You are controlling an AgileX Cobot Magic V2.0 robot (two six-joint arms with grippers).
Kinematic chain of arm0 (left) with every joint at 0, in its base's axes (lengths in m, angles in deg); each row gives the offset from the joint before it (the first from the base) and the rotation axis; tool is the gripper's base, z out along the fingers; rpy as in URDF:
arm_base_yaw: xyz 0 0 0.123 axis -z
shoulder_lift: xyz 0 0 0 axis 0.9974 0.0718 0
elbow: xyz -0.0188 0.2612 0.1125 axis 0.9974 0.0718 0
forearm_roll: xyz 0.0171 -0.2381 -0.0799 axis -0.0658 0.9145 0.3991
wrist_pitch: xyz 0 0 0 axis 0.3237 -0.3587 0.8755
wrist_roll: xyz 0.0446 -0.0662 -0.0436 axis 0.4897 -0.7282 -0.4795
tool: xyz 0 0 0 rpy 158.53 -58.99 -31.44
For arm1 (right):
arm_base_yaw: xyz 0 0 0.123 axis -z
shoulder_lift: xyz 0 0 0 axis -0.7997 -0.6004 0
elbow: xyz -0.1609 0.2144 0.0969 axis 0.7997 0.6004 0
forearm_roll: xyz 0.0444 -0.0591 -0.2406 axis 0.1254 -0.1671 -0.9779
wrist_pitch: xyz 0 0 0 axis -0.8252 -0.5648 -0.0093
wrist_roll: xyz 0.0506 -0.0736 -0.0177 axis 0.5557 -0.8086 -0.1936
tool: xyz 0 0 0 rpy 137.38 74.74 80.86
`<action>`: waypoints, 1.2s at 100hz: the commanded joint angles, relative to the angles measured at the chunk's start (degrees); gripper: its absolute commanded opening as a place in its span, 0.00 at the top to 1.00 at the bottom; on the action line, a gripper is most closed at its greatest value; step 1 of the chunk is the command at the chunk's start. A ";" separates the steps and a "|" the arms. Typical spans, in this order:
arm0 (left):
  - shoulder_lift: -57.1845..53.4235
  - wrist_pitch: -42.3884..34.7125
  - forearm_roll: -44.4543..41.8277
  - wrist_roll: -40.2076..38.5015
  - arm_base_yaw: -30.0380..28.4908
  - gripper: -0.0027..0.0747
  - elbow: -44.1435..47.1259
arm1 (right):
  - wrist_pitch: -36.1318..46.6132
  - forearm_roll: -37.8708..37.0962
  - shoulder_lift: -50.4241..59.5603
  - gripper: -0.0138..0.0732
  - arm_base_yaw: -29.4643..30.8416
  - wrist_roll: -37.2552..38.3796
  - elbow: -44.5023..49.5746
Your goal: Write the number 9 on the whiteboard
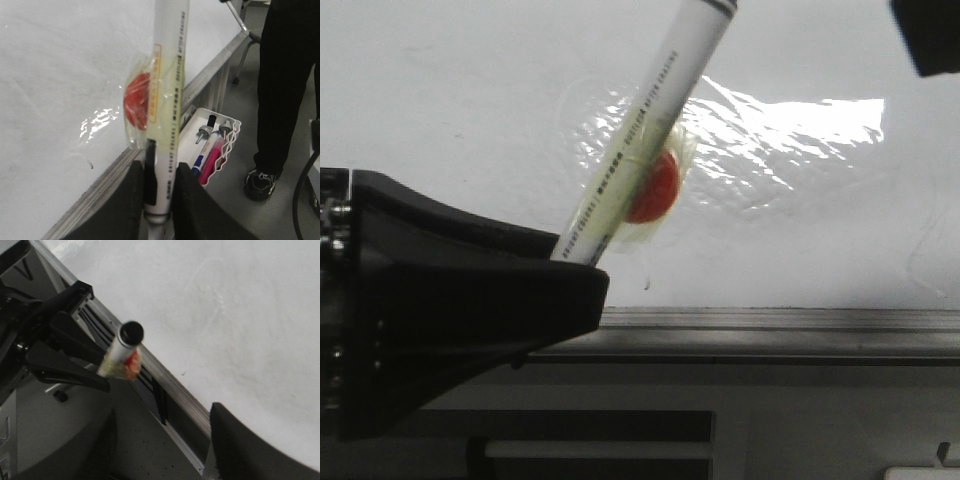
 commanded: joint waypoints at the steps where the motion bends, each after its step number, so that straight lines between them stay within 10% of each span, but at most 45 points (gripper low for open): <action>1: -1.27 -3.56 -1.36 0.66 0.19 0.99 -1.72 | 3.73 0.03 -3.28 0.40 -2.11 -0.87 -4.41; 47: -1.27 -3.56 -2.20 2.04 0.19 0.99 -1.72 | 4.41 1.31 -17.48 0.41 -5.55 -0.87 -11.93; 66: -1.27 -3.66 -2.20 1.77 0.19 0.99 -1.72 | 2.85 1.66 -17.47 0.74 -5.55 -0.87 -12.21; 75: -1.27 -4.49 -2.20 1.47 0.19 0.87 -1.72 | 1.44 1.66 -17.47 0.92 -5.55 -0.87 -12.21; 93: -1.64 -4.38 4.48 1.24 0.19 0.48 -0.80 | 0.28 1.66 -17.26 0.92 -5.55 -0.87 -12.21; 120: -13.40 -5.28 13.43 2.02 0.19 0.47 3.28 | 3.49 0.78 -11.84 0.92 -2.58 -0.76 -12.21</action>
